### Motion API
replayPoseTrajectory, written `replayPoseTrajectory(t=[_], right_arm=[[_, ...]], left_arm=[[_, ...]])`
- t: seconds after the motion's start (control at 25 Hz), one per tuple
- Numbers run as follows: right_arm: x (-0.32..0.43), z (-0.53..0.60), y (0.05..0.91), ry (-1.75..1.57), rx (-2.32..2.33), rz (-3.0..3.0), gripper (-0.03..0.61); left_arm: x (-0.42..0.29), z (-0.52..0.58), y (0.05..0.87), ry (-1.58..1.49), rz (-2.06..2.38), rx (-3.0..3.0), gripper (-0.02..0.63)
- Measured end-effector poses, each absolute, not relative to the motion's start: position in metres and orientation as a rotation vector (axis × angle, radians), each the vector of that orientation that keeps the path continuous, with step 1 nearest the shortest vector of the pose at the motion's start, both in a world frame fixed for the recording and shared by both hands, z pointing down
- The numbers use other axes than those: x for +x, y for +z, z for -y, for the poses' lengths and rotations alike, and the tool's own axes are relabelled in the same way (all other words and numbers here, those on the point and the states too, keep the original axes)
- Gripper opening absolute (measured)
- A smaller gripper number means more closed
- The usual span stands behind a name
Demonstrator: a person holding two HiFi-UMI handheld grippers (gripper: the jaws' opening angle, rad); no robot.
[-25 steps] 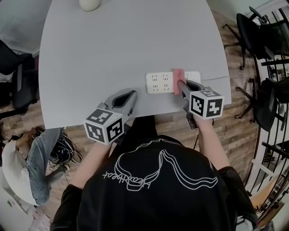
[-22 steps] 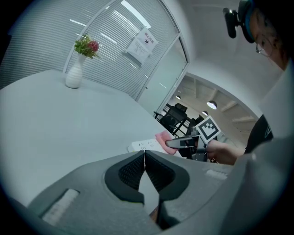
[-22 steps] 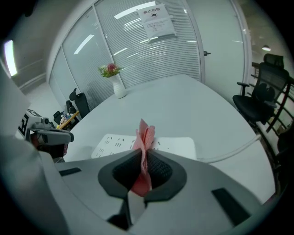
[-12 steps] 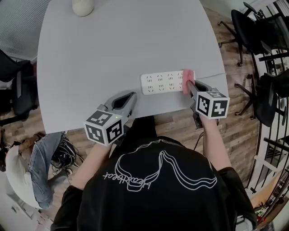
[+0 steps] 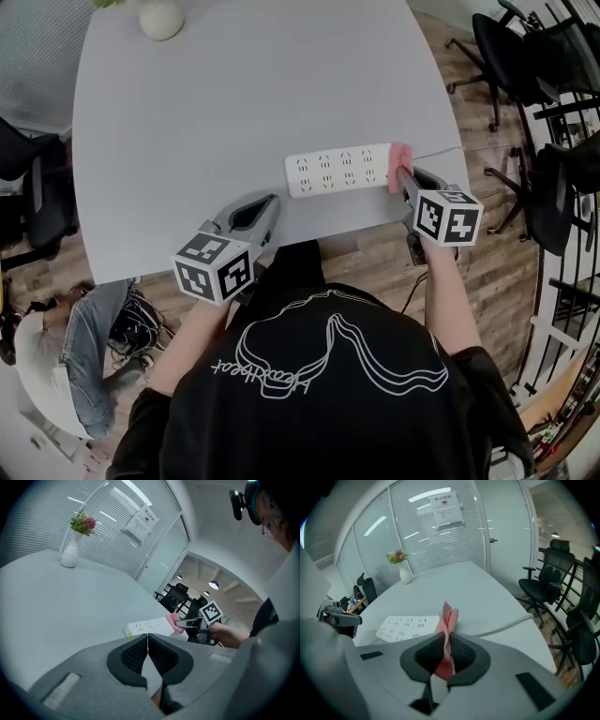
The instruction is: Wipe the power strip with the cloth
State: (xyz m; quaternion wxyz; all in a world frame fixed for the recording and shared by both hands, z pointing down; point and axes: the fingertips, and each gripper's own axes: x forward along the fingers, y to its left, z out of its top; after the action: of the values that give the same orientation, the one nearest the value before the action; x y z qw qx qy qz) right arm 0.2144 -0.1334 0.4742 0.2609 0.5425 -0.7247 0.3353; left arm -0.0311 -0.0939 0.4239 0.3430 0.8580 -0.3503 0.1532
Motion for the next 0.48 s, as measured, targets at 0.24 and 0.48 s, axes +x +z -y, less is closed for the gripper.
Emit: replayPoseTrajectory(t=[0.24,0.48], right_arm=[[0.213,0.133,0.474,0.921,1.475,1.970,0.037],[0.205,0.139,0.457,0.904,1.509,2.019,0.035]], left_arm=[[-0.033,0.092,0.427,0.400,0.905,2.227,0.014],[-0.034,0.094,0.425,0.387,0.914,2.224,0.014]])
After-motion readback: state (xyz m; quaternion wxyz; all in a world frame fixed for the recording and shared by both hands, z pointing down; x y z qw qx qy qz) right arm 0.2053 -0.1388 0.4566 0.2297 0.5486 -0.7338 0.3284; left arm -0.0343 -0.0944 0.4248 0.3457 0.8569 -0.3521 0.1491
